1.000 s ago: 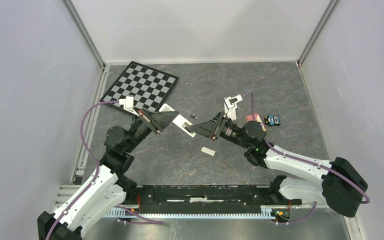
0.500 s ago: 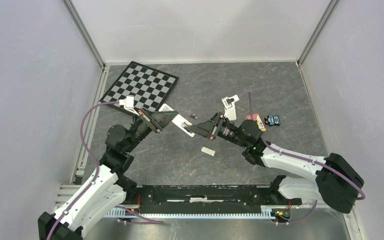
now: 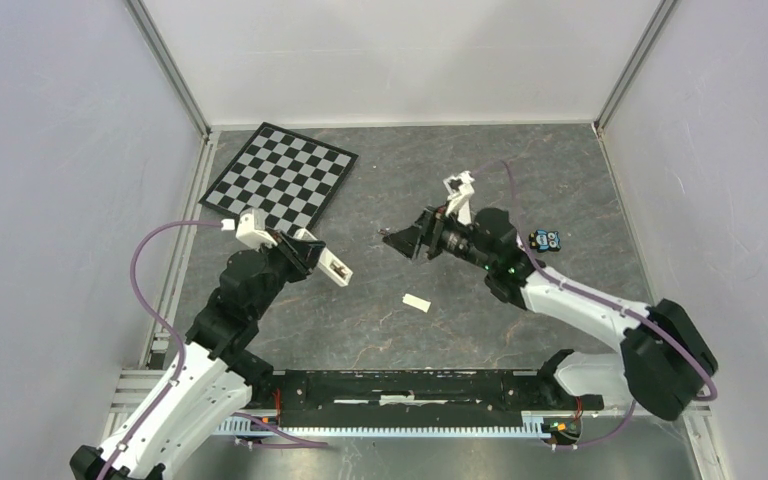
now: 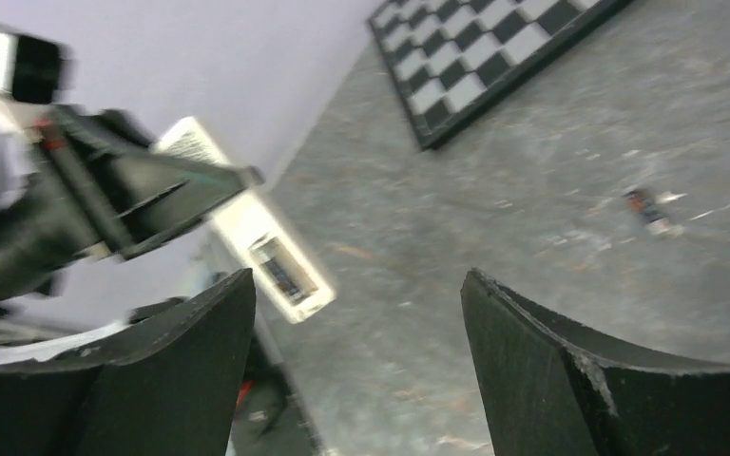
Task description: Load the batteries into the remote control
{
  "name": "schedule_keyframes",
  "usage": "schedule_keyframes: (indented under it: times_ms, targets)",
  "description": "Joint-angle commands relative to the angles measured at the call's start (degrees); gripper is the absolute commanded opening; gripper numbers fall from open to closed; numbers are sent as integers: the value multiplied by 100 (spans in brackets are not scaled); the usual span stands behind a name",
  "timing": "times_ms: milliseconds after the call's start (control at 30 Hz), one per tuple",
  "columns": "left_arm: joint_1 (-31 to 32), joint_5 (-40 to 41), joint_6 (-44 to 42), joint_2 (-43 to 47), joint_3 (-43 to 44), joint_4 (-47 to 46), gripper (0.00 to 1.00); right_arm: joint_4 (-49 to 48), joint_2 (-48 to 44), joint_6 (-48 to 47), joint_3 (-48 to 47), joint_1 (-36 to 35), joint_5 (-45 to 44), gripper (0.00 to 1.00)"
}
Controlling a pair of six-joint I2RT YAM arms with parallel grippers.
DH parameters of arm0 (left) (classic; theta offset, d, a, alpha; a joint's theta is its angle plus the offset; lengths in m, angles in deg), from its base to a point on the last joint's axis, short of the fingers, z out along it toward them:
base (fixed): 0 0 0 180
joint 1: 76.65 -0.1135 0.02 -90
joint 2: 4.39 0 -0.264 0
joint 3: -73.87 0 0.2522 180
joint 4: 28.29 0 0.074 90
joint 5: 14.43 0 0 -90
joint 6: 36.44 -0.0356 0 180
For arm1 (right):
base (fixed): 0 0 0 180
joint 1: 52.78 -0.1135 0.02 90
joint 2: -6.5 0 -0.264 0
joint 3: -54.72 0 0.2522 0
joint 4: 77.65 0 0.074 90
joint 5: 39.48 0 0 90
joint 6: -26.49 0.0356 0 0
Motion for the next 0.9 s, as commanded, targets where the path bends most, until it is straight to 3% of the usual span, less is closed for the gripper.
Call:
schedule_keyframes:
  times_ms: [0,200,300,467,867]
  targets:
    - [-37,806,-712,245,235,629,2,2090,817,-2326,-1324,-22,-985,83]
    - [-38,841,-806,292,204,642,2,3195,2460,-3957,-2828,-35,-1481,79]
    - [-51,376,-930,205,200,418,2,3966,3321,-4572,-3665,-31,-1704,75]
    - [-82,-118,-980,-170,330,394,2,4418,4140,-5517,-4336,-35,-1194,70]
    - [-306,-498,-1035,-440,374,276,2,4242,4926,-5476,-4733,-35,-1150,45]
